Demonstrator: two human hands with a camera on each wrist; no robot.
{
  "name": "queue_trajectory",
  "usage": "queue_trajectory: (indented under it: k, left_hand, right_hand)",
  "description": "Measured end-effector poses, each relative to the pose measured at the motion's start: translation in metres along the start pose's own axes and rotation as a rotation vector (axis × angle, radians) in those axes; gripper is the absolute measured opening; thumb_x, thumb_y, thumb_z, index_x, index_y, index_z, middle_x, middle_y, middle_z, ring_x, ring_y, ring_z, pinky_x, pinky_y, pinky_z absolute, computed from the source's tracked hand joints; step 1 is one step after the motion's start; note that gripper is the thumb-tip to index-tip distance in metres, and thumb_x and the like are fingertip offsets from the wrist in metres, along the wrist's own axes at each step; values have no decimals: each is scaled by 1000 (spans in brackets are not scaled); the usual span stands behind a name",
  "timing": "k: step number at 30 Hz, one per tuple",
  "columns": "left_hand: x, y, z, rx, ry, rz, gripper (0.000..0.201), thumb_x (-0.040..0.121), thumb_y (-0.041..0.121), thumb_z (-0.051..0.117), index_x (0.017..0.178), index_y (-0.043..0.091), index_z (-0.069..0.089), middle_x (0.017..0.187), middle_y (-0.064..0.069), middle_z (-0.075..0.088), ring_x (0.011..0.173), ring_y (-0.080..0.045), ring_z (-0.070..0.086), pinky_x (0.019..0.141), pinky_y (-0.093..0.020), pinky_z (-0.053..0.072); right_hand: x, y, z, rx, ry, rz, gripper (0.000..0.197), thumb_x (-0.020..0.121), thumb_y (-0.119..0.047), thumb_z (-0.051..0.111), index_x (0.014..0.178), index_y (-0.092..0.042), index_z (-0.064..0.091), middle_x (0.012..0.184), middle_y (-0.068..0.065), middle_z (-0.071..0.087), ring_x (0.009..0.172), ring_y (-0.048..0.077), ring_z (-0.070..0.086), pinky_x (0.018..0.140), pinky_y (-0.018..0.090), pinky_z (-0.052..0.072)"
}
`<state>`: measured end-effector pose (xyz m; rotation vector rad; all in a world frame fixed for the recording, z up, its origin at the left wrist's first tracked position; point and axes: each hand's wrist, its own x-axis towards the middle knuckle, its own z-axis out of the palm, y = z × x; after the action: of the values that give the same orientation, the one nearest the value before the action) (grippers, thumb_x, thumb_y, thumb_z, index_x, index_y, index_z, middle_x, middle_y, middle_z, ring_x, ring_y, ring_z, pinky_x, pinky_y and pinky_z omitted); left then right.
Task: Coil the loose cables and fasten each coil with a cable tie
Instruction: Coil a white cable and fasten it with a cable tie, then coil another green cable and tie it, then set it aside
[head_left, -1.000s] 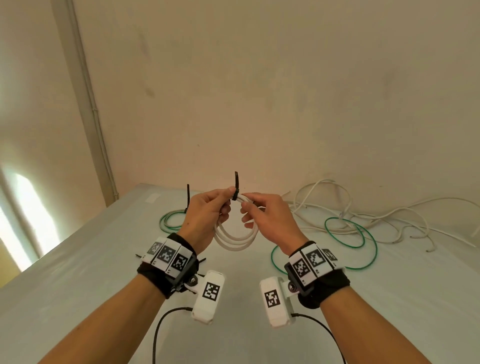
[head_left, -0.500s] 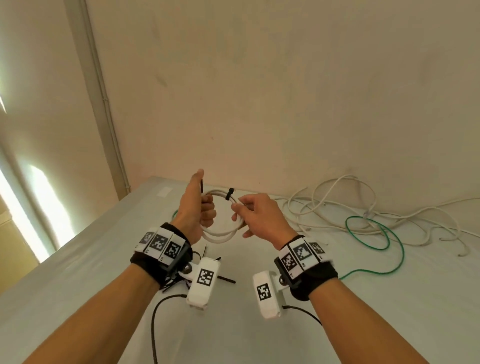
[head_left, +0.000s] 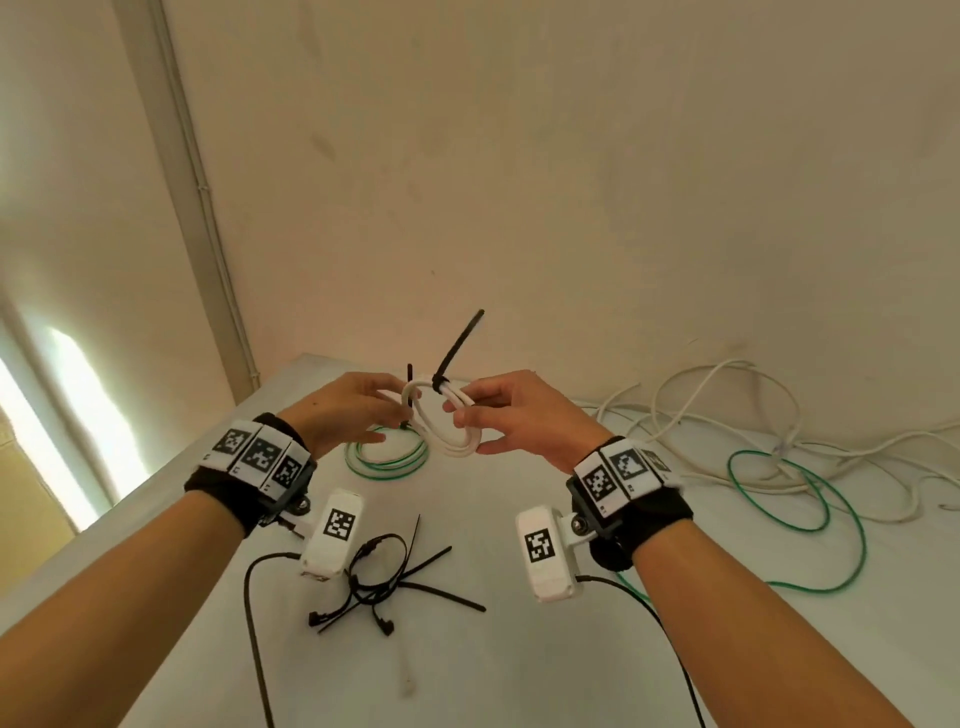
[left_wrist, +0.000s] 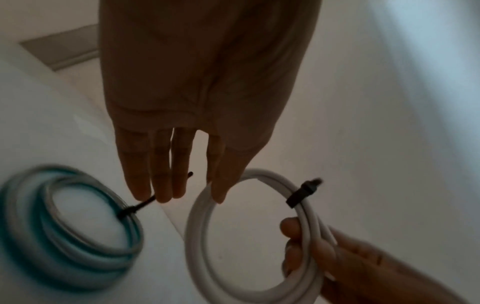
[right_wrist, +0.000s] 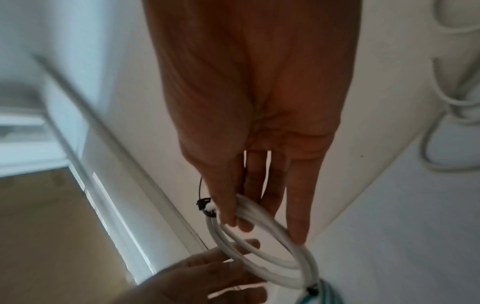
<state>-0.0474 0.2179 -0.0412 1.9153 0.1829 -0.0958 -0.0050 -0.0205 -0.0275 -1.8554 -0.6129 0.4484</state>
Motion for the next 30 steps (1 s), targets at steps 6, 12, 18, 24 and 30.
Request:
queue_trajectory:
  k: [6, 12, 18, 24, 30]
  left_hand:
    - [17, -35, 0, 596, 9, -60, 20, 94, 17, 72, 114, 17, 75, 112, -5, 70, 98, -17, 63, 82, -26, 47]
    - [18, -52, 2, 756, 41, -37, 22, 92, 23, 75, 113, 19, 77, 105, 2, 70, 94, -12, 59, 81, -21, 42]
    - [18, -62, -6, 752, 127, -64, 18, 82, 20, 85, 98, 14, 81, 91, 2, 72, 87, -13, 62, 77, -24, 45]
    - [18, -63, -10, 686, 204, -71, 16, 79, 20, 87, 93, 13, 80, 87, -1, 72, 88, -18, 64, 75, -27, 45]
    - [6, -56, -2, 681, 242, -34, 13, 84, 19, 83, 94, 13, 78, 90, -3, 70, 90, -21, 65, 71, -26, 44]
  right_hand:
    - [46, 29, 20, -692, 269, -129, 21, 96, -22, 71, 113, -15, 79, 98, 7, 77, 89, 24, 68, 75, 29, 51]
    - [70, 56, 55, -1082, 202, -22, 26, 100, -1, 53, 115, -7, 73, 112, 17, 68, 107, 33, 65, 72, 32, 41]
    - [91, 54, 54, -944, 25, 89, 34, 95, -4, 63, 127, -5, 72, 129, 14, 70, 119, 31, 65, 100, 34, 53]
    - [91, 51, 48, -870, -74, 122, 42, 94, -5, 63, 136, -4, 65, 138, 15, 66, 125, 30, 62, 106, 37, 51]
    - [75, 46, 36, -795, 0, 95, 48, 95, -16, 66, 143, -16, 61, 147, 9, 58, 133, 26, 56, 108, 34, 46]
